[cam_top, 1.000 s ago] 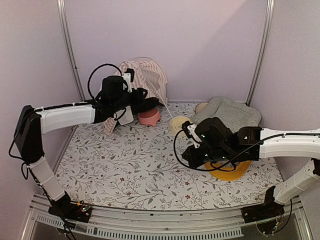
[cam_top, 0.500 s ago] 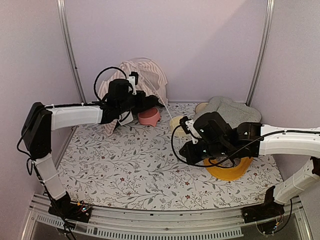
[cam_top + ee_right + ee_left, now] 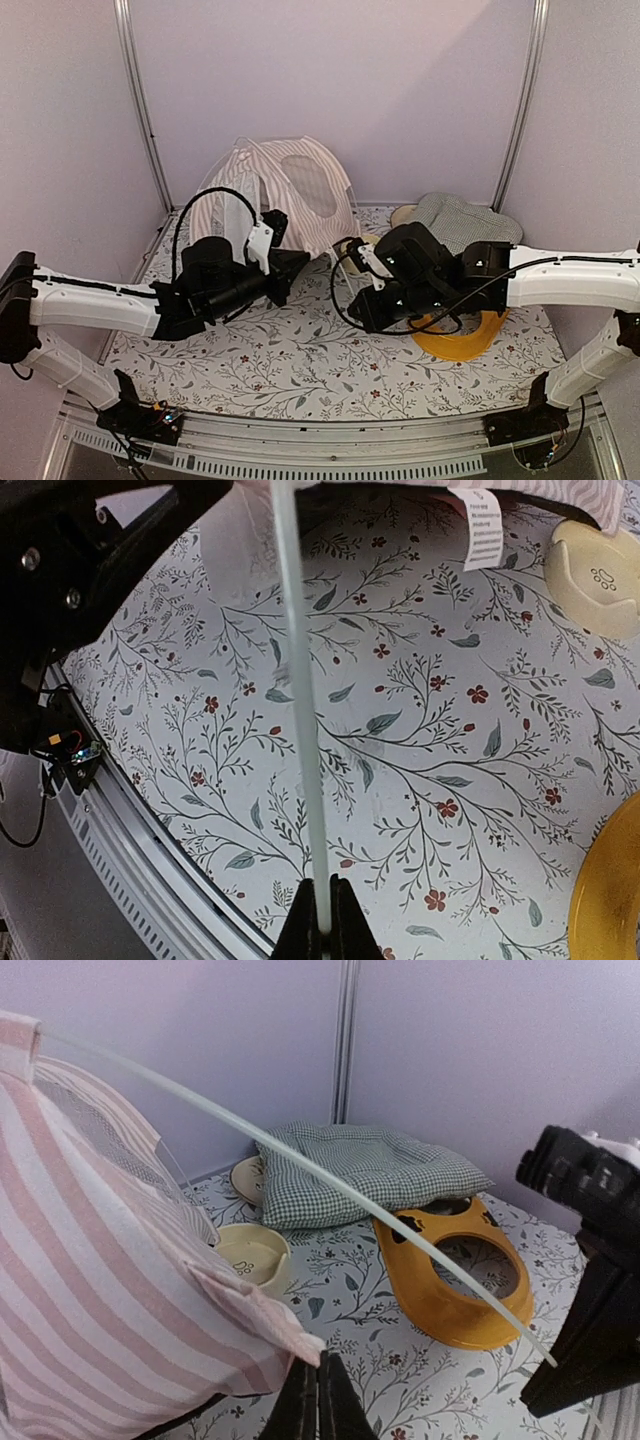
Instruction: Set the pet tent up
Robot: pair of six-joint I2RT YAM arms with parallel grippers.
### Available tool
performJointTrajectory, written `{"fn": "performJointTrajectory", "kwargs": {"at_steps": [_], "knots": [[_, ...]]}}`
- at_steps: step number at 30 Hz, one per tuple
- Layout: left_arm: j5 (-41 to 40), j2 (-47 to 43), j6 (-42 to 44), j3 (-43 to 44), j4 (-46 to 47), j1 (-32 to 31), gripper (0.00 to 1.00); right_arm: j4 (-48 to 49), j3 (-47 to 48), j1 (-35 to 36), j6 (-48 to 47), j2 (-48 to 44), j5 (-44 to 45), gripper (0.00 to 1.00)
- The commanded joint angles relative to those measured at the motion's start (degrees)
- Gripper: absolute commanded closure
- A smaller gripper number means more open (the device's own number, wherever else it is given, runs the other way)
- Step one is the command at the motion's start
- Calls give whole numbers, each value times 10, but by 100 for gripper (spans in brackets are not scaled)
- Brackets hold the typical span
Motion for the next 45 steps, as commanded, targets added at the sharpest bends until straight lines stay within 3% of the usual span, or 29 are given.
{"fn": "performJointTrajectory", "kwargs": {"at_steps": [1,6,11,21,27,37,45], "knots": [[53,-2,8,-44,43,-68,100,43,23,-3,22,15,7,100],[96,36,-4,-57,26,-131,100,52,42,-5,27,40,0,100],[85,43,-41,-91,13,-169,100,92,49,-26,41,36,1,100],[20,59,-98,-105,-98,-164,100,275,-35,-35,19,55,12,100],[60,106,-126,-99,-138,-124,100,374,-118,-35,18,82,6,100],[112,191,-117,-51,-162,-112,100,380,-145,-34,26,114,-20,100],[123,203,-118,-47,-163,-112,100,372,-192,-30,36,93,-41,96]]}}
